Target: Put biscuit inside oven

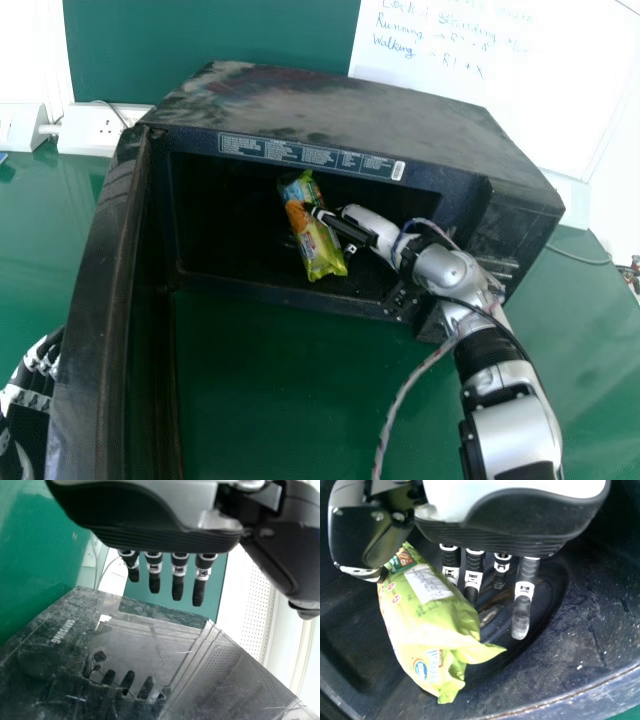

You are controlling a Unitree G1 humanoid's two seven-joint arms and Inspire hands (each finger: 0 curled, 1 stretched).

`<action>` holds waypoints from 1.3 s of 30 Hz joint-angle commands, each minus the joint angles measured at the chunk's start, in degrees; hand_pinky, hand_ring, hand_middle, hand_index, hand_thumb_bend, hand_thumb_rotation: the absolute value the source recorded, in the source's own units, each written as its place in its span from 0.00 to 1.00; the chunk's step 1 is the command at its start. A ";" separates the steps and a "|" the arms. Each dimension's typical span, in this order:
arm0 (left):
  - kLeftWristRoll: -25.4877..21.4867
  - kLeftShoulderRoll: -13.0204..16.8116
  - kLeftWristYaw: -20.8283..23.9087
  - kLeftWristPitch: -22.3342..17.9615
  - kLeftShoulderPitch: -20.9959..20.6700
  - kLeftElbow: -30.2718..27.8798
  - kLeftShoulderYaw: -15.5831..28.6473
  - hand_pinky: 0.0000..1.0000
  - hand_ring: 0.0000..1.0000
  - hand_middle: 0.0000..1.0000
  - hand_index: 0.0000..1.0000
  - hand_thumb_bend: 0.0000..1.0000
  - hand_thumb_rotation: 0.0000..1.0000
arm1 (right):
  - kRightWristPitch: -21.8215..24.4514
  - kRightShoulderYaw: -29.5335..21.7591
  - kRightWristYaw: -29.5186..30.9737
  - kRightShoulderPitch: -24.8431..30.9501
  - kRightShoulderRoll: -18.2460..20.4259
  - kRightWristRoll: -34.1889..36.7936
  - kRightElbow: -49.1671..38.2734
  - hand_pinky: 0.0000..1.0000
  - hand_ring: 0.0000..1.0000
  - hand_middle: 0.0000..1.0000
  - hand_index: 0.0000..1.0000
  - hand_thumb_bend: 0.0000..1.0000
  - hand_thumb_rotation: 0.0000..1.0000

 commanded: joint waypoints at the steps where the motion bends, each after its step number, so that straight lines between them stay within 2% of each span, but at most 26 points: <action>1: 0.23 -0.22 0.30 -0.44 1.01 0.09 -0.34 0.93 0.94 0.94 0.91 0.86 0.92 | 1.04 -0.26 -2.70 -1.94 -0.61 -0.64 1.81 0.25 0.42 0.53 0.57 0.50 0.00; 8: -0.91 0.05 0.33 0.57 2.20 -1.03 -1.37 0.92 0.96 0.96 0.93 0.84 0.96 | 1.31 1.12 -6.15 -3.53 -0.09 -3.32 4.15 0.26 0.43 0.53 0.57 0.50 0.00; 10: -0.38 -0.15 0.73 0.45 2.33 -1.29 -1.47 0.90 0.95 0.95 0.92 0.85 0.96 | 1.86 1.22 -6.96 -3.76 0.10 -3.72 4.44 0.26 0.43 0.53 0.57 0.50 0.00; 16: -0.35 -0.02 0.69 -0.05 2.38 -1.24 -1.77 0.95 0.97 0.96 0.93 0.85 0.95 | 2.65 1.32 -8.30 -4.29 0.42 -4.17 4.98 0.25 0.42 0.53 0.57 0.50 0.00; 21: 1.07 -0.55 2.38 0.39 3.10 -2.02 -1.86 0.96 0.98 0.96 0.92 0.84 0.93 | 2.69 0.98 -9.31 -4.49 0.65 -3.97 5.21 0.26 0.42 0.53 0.57 0.50 0.00; 26: 2.43 -0.86 4.17 0.66 3.64 -3.07 -2.35 0.90 0.94 0.94 0.90 0.85 0.93 | 2.18 2.13 -11.75 -4.23 1.00 -5.40 5.36 0.25 0.42 0.53 0.56 0.50 0.00; 33: 4.41 -1.82 5.12 -1.91 2.95 -1.67 -2.43 0.80 0.88 0.89 0.87 0.89 0.97 | 0.65 4.48 -15.66 -3.85 1.48 -8.73 5.31 0.25 0.42 0.52 0.55 0.50 0.00; 36: 5.61 -2.25 5.92 -2.55 3.09 -1.14 -2.44 0.76 0.85 0.87 0.84 0.89 0.96 | 0.40 4.79 -17.07 -3.70 1.76 -9.44 5.29 0.24 0.34 0.47 0.52 0.52 0.00; 39: 6.49 -2.49 6.37 -3.53 2.83 -0.74 -2.48 0.75 0.85 0.87 0.84 0.88 0.96 | 0.42 5.80 -18.85 -3.73 2.00 -10.90 5.38 0.24 0.33 0.47 0.51 0.52 0.00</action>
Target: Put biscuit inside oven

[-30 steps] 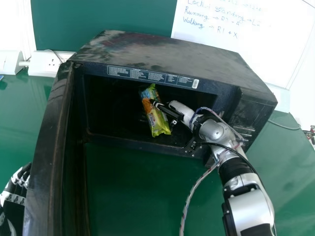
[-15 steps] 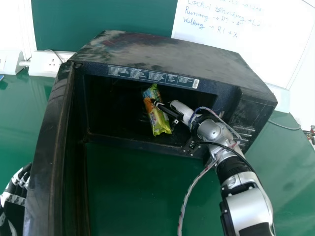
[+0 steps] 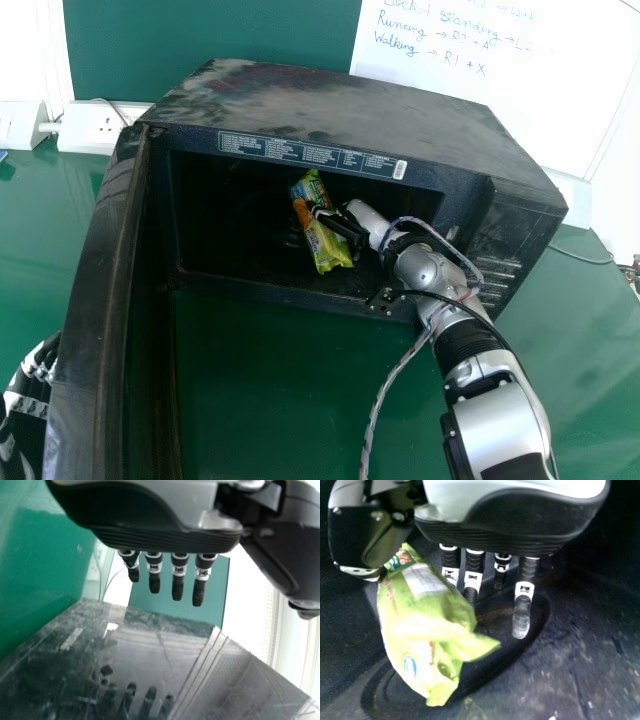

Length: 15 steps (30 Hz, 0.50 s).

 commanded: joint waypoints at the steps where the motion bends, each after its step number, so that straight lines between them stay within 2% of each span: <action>1: 0.98 -0.51 0.62 -1.25 0.24 0.56 -0.39 0.73 0.84 0.86 0.85 0.89 0.97 | 0.18 1.05 -2.88 -1.37 -0.57 -1.28 0.41 0.24 0.33 0.46 0.51 0.52 0.00; 8: 0.03 -0.25 0.64 -1.57 0.05 1.06 -1.00 0.67 0.82 0.85 0.87 0.89 0.97 | 1.45 2.14 -7.03 -1.50 0.58 -3.06 0.99 0.24 0.32 0.46 0.52 0.52 0.00; 11: -0.05 -0.61 0.66 -2.58 -0.35 1.55 -1.23 0.64 0.80 0.83 0.87 0.85 0.96 | 2.33 2.62 -9.20 -1.71 1.22 -3.87 1.45 0.23 0.32 0.46 0.52 0.51 0.00; 15: 0.46 -0.79 1.59 -1.84 0.46 0.79 -1.73 0.62 0.76 0.81 0.88 0.78 0.93 | 2.39 3.21 -11.99 -1.69 1.86 -4.67 1.88 0.23 0.32 0.46 0.51 0.51 0.00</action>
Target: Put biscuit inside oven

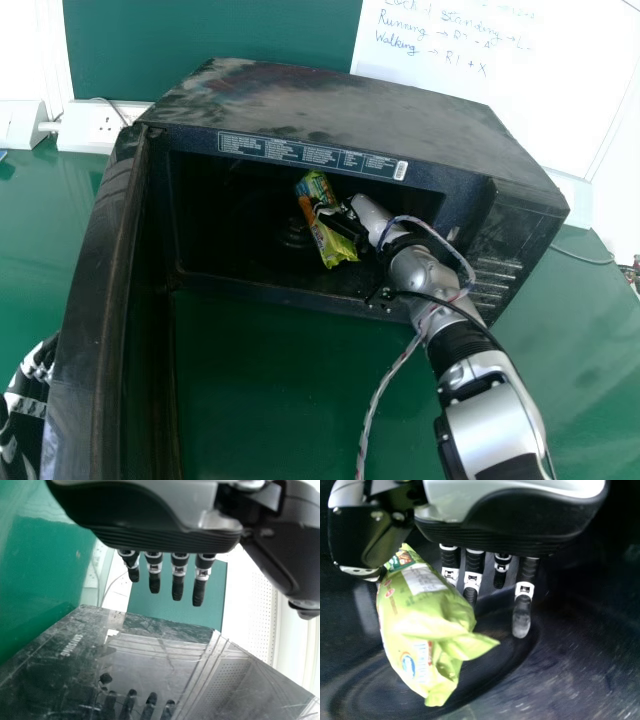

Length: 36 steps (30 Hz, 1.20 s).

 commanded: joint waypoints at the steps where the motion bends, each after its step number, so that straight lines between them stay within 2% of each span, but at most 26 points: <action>1: 0.36 -0.58 0.74 -0.56 0.97 -0.21 -0.56 0.61 0.75 0.80 0.88 0.78 0.92 | 0.17 0.23 -2.12 -1.63 0.28 -0.39 0.62 0.23 0.32 0.46 0.51 0.51 0.00; 3: 0.58 -0.62 0.82 -1.25 0.87 0.23 -0.59 0.62 0.76 0.81 0.88 0.78 0.92 | 0.57 0.63 -2.87 -1.62 0.58 -0.75 0.97 0.23 0.32 0.46 0.51 0.51 0.00; 7: 0.76 -0.66 0.76 -2.87 0.40 1.17 -0.65 0.71 0.80 0.82 0.86 0.81 0.94 | 1.38 0.65 -3.42 -1.55 1.08 -0.97 1.55 0.24 0.32 0.46 0.52 0.51 0.00; 10: 2.86 -1.27 2.87 -1.94 1.60 -0.50 -0.72 0.73 0.82 0.84 0.87 0.81 0.93 | 1.58 0.44 -3.74 -1.46 1.26 -0.84 1.59 0.25 0.33 0.46 0.52 0.51 0.00; 15: 5.07 -1.83 5.14 -3.68 0.93 0.48 0.11 0.76 0.81 0.83 0.86 0.81 0.92 | 1.39 0.24 -5.20 -1.18 1.41 -0.72 1.60 0.28 0.35 0.46 0.52 0.51 0.00; 18: 8.69 -1.59 7.02 -3.84 1.77 0.15 1.11 0.76 0.78 0.81 0.86 0.80 0.88 | 1.38 0.38 -6.50 -1.09 1.46 -0.93 1.55 0.31 0.39 0.47 0.52 0.51 0.00; 20: 9.71 -1.51 7.62 -4.53 2.02 0.49 1.15 0.73 0.77 0.80 0.86 0.79 0.89 | 1.36 0.69 -6.66 -1.21 1.39 -1.22 1.60 0.36 0.48 0.48 0.52 0.51 0.00; 22: 12.77 -1.60 8.72 -5.20 2.12 0.69 1.84 0.75 0.76 0.79 0.86 0.79 0.89 | 1.10 0.81 -6.81 -1.29 1.30 -1.32 1.59 0.44 0.62 0.68 0.72 0.64 0.19; 24: 15.91 -1.72 10.13 -4.68 2.65 0.18 2.27 0.77 0.74 0.77 0.85 0.78 0.89 | 0.77 0.82 -6.95 -1.28 1.19 -1.34 1.56 0.56 0.75 0.82 0.83 0.72 0.35; 25: 16.95 -1.84 10.71 -5.09 2.53 0.44 2.29 0.78 0.76 0.79 0.85 0.78 0.89 | 0.69 0.84 -7.04 -1.30 1.18 -1.36 1.45 0.63 0.83 0.89 0.89 0.76 0.44; 26: 17.78 -2.04 11.35 -5.23 2.38 0.52 2.17 0.76 0.75 0.78 0.86 0.77 0.88 | 0.61 0.95 -7.13 -1.30 1.13 -1.49 1.44 0.69 0.88 0.93 0.92 0.76 0.48; 28: 19.42 -1.97 12.32 -6.50 1.72 1.37 2.19 0.74 0.74 0.77 0.85 0.77 0.89 | 0.68 1.00 -7.22 -1.26 1.15 -1.53 1.45 0.81 0.96 0.99 0.97 0.76 0.58; 30: 20.75 -1.48 13.00 -8.59 0.82 2.93 2.39 0.68 0.72 0.77 0.86 0.77 0.88 | 0.75 0.82 -6.95 -1.22 1.22 -1.27 1.43 0.88 0.99 1.00 0.99 0.78 0.69; 33: 20.47 -0.74 13.27 -9.28 0.63 3.45 1.66 0.75 0.76 0.79 0.87 0.78 0.89 | 0.73 0.46 -6.35 -1.10 1.28 -0.78 1.42 0.95 1.00 1.00 1.00 0.85 0.76; 34: 20.11 -0.42 13.13 -9.48 0.64 3.69 1.48 0.80 0.78 0.80 0.87 0.79 0.90 | 0.68 0.46 -6.30 -1.04 1.27 -0.75 1.42 0.96 1.00 1.00 1.00 0.86 0.77; 36: 19.61 0.11 12.92 -10.26 0.52 4.41 1.31 0.83 0.78 0.80 0.87 0.79 0.90 | 0.68 0.48 -6.36 -0.96 1.23 -0.73 1.38 0.98 1.00 1.00 1.00 0.84 0.80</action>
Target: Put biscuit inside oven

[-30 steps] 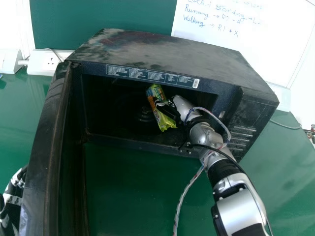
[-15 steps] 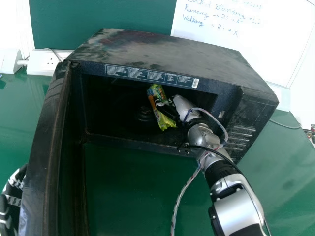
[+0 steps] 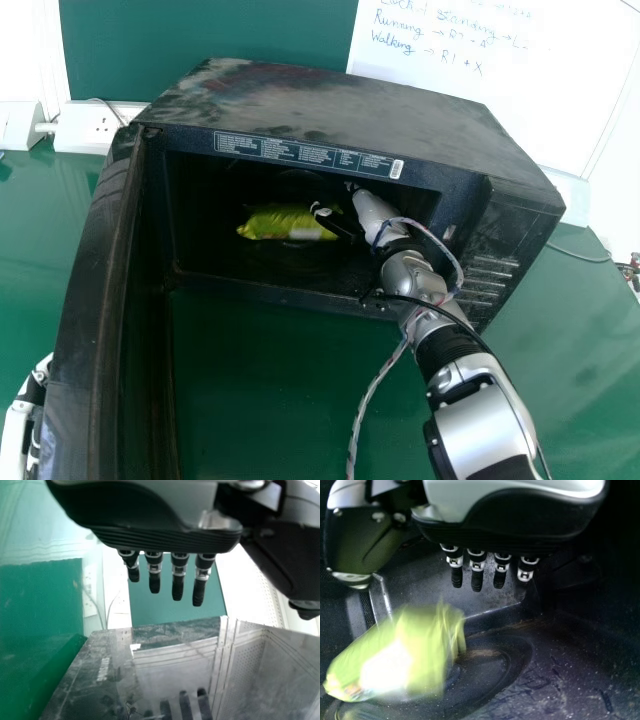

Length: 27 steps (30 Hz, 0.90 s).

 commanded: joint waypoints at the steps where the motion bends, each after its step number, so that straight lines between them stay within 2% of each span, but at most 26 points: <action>1: -0.79 0.72 0.04 -1.81 0.11 1.40 -0.38 0.85 0.80 0.83 0.87 0.79 0.90 | -0.24 -0.10 -0.10 -0.92 -0.27 0.19 0.09 0.98 1.00 1.00 1.00 0.82 0.82; 5: -1.63 1.45 -0.08 -3.92 -0.20 3.43 -0.55 0.79 0.70 0.72 0.87 0.79 0.91 | -0.93 -0.02 -0.46 -0.78 -0.66 0.07 -0.14 0.98 1.00 1.00 1.00 0.79 0.86; 7: -1.91 1.58 0.05 -4.48 -0.41 4.00 -0.68 0.79 0.73 0.75 0.87 0.79 0.91 | -1.58 -0.07 -0.56 -0.59 -0.88 0.13 -0.25 0.99 1.00 1.00 1.00 0.78 0.86; 8: -1.89 1.61 0.16 -4.60 -0.41 4.06 -0.65 0.73 0.70 0.74 0.87 0.78 0.90 | -1.89 -0.26 -0.53 -0.49 -0.95 0.34 -0.34 0.98 1.00 1.00 1.00 0.78 0.86; 12: -1.84 1.56 0.53 -5.60 -0.88 4.87 -0.56 0.81 0.81 0.83 0.88 0.78 0.90 | -2.65 -0.37 -0.45 -0.22 -1.24 0.41 -0.60 0.96 1.00 1.00 1.00 0.78 0.87; 19: -3.03 1.95 0.67 -2.73 0.90 2.36 -1.94 0.82 0.77 0.80 0.87 0.80 0.88 | -4.98 -1.08 -0.21 1.23 -2.72 1.08 -1.97 0.98 1.00 1.00 1.00 0.86 0.90; 23: -3.47 2.56 0.44 -3.33 0.87 2.92 -2.09 0.95 0.80 0.87 0.87 0.82 0.91 | -7.76 -1.27 -0.28 3.44 -4.85 1.46 -3.67 0.98 1.00 1.00 1.00 0.90 0.91; 24: -3.67 2.74 0.37 -3.54 0.78 3.17 -2.12 0.94 0.80 0.87 0.87 0.83 0.92 | -8.71 -1.31 -0.31 4.17 -5.49 1.60 -4.29 0.98 1.00 1.00 1.00 0.90 0.91; 25: -3.44 2.62 0.60 -3.32 0.84 2.86 -2.15 0.87 0.81 0.88 0.87 0.83 0.92 | -9.36 -1.51 -0.15 4.85 -6.02 1.89 -4.87 0.98 1.00 1.00 1.00 0.90 0.90; 27: -3.36 2.59 0.83 -2.76 0.90 2.44 -2.23 0.84 0.84 0.89 0.87 0.84 0.92 | -11.19 -2.02 0.19 6.59 -7.22 2.54 -6.37 0.98 1.00 1.00 1.00 0.90 0.90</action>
